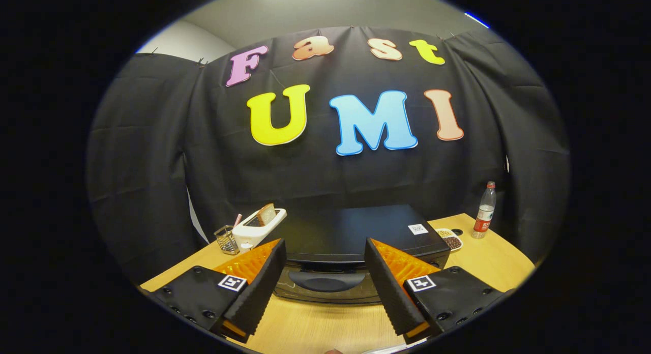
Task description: Open the toaster oven, put the food inside, and close the toaster oven door.
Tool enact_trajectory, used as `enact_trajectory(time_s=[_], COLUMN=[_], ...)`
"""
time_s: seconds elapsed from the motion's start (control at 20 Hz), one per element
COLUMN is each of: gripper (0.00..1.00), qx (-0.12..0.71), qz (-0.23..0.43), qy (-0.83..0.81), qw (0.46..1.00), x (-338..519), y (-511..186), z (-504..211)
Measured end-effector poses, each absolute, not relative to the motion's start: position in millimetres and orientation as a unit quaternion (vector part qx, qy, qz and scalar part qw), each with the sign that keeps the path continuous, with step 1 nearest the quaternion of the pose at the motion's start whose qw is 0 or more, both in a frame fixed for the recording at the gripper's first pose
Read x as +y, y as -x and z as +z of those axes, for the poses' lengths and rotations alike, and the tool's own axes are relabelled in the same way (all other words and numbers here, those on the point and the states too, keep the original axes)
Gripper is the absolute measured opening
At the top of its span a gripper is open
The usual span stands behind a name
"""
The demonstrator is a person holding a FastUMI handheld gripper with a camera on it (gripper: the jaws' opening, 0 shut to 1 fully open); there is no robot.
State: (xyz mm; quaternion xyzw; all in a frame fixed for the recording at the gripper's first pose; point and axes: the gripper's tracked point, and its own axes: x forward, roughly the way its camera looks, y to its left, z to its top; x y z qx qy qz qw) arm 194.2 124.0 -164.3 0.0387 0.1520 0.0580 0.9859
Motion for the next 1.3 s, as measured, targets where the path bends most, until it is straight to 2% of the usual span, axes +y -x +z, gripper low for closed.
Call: enact_trajectory(time_s=[0.7,1.3], gripper=[0.99,0.99], qx=[0.21,0.214], qz=[0.035,0.041], qy=[-0.018,0.008], qw=[0.977,0.976], x=[130,133], y=[-223,-179], z=[-232,-239])
